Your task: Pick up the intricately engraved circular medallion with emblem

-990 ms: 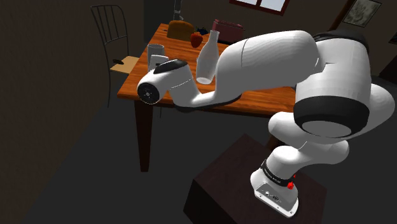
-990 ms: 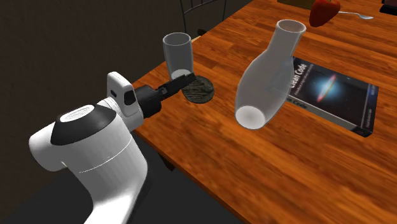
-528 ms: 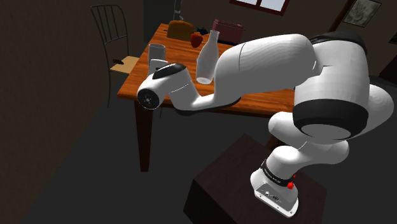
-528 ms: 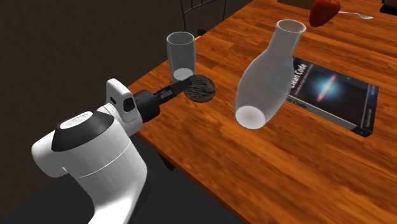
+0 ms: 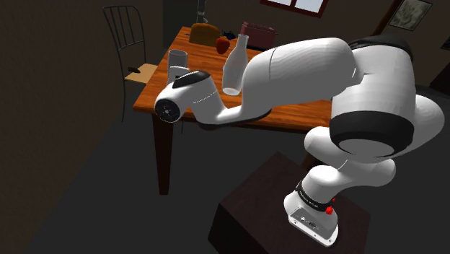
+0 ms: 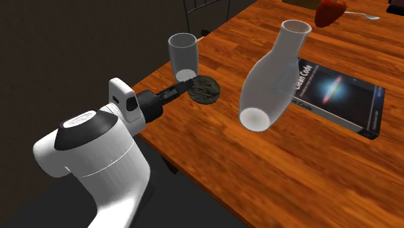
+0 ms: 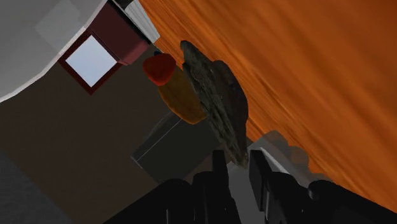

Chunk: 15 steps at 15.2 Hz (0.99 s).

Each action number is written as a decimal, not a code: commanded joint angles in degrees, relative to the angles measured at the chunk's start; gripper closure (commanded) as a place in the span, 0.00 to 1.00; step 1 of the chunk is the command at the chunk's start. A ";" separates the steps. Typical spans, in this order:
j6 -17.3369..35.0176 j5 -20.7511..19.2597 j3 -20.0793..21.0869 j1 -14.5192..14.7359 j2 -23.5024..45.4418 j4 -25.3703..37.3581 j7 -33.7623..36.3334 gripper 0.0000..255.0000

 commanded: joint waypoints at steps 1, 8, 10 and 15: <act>-0.68 0.17 -0.59 0.24 0.66 -0.38 -1.02 1.00; -2.60 -0.49 -4.14 3.34 3.90 0.60 -4.66 1.00; -3.16 -0.65 -5.16 4.24 4.77 0.97 -5.72 1.00; -4.33 -0.92 -7.28 6.15 6.49 1.86 -7.96 1.00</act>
